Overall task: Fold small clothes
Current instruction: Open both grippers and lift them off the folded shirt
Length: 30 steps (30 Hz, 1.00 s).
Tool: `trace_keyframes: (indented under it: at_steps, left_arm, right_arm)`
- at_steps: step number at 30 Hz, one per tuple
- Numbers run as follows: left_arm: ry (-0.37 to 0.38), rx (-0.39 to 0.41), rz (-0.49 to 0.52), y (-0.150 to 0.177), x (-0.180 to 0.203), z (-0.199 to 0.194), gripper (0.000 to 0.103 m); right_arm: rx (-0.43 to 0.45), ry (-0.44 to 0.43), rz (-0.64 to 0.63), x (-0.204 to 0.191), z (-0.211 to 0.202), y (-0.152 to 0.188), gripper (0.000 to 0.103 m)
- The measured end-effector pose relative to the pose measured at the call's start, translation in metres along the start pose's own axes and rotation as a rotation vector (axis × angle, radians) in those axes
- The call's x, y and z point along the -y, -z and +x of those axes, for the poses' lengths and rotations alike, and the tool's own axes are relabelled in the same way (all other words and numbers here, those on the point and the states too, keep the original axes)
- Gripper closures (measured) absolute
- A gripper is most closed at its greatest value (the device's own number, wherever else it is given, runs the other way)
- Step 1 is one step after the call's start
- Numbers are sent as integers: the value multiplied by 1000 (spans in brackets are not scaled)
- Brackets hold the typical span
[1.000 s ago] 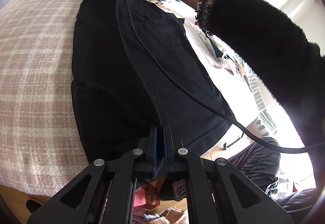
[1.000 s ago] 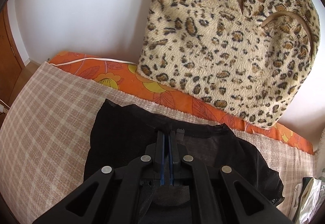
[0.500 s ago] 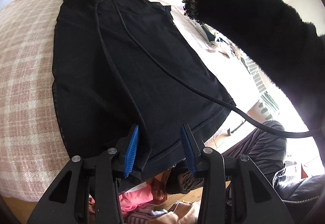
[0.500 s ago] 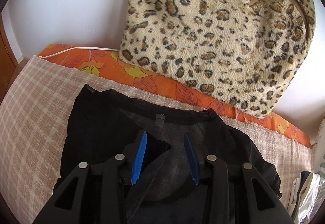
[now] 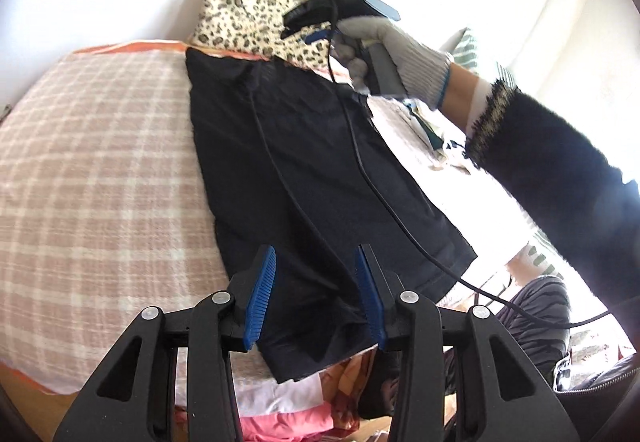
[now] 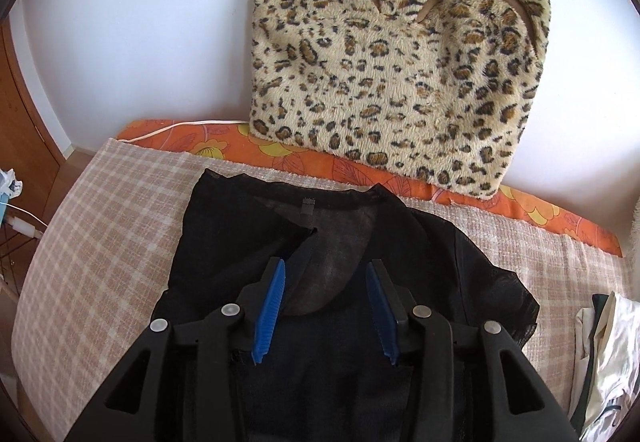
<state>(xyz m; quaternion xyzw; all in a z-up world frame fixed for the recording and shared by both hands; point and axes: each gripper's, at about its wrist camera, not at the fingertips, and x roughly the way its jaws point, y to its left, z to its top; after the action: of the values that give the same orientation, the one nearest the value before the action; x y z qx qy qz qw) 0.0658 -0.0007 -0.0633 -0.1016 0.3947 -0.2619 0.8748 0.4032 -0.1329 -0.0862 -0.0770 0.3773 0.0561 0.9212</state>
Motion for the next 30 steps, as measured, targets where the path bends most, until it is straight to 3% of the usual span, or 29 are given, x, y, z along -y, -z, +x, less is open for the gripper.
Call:
trace_keyframes:
  at_steps: [7, 16, 18, 19, 24, 30]
  left_arm:
    - [-63, 60, -17, -6, -18, -17, 63]
    - [22, -113, 47, 26, 0, 23, 67]
    - [58, -159, 91, 36, 13, 34, 81]
    - [69, -180, 113, 40, 19, 39, 83]
    - [122, -268, 176, 57, 42, 58, 84]
    - [103, -257, 246, 68, 59, 47, 84]
  right_arm:
    - [64, -29, 11, 15, -62, 35, 50]
    - [126, -88, 30, 30, -124, 100, 50]
    - [138, -104, 50, 34, -133, 112, 50]
    - [143, -112, 61, 36, -138, 116, 50]
    - [176, -134, 115, 52, -160, 136, 50]
    - [220, -116, 152, 79, -181, 160, 49]
